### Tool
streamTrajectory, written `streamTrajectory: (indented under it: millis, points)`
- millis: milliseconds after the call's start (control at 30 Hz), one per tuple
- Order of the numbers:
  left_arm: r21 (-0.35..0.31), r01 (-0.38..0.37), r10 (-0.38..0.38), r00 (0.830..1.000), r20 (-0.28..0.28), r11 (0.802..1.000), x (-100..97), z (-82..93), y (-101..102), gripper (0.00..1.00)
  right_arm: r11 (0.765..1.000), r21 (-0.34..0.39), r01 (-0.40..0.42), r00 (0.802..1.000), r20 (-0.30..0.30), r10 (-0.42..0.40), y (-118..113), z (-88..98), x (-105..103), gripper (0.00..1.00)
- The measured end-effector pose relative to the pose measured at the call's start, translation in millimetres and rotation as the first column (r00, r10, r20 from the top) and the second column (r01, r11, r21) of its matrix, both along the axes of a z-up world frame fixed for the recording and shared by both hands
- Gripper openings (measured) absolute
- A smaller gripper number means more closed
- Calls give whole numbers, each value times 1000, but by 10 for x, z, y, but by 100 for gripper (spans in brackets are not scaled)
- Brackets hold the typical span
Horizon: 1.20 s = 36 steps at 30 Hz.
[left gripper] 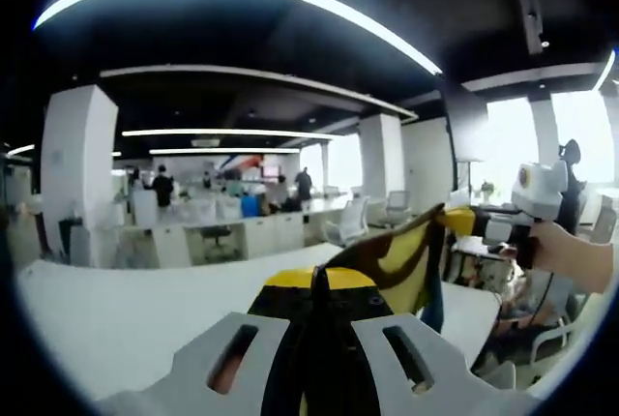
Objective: Fold the garment on the visible template until the final outline fits inside the template.
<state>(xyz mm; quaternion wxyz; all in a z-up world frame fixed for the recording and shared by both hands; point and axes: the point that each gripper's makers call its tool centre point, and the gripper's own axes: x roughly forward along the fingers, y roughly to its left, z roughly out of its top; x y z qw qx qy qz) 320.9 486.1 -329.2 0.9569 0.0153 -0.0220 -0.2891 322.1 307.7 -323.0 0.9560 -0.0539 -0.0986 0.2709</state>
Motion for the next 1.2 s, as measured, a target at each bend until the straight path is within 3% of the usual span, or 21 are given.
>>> streamTrajectory:
  millis: [367, 800, 1067, 1200]
  points:
    - [-9, 25, -25, 1000, 14, 1000, -273, 119, 54, 0, 1000, -25, -13, 998, 55, 15, 22, 215, -321, 1]
    - [-17, 38, -37, 999, 24, 999, -492, 240, 93, 0, 999, -24, -35, 998, 55, 36, 65, 262, -547, 1]
    - [-26, 27, -27, 1000, 14, 999, -674, 248, 100, 0, 998, -20, -57, 996, 70, 58, 90, 357, -712, 1]
    - [-9, 15, -15, 1000, -4, 1000, -766, 179, 107, 0, 996, -63, -61, 996, 67, 66, 104, 318, -789, 1]
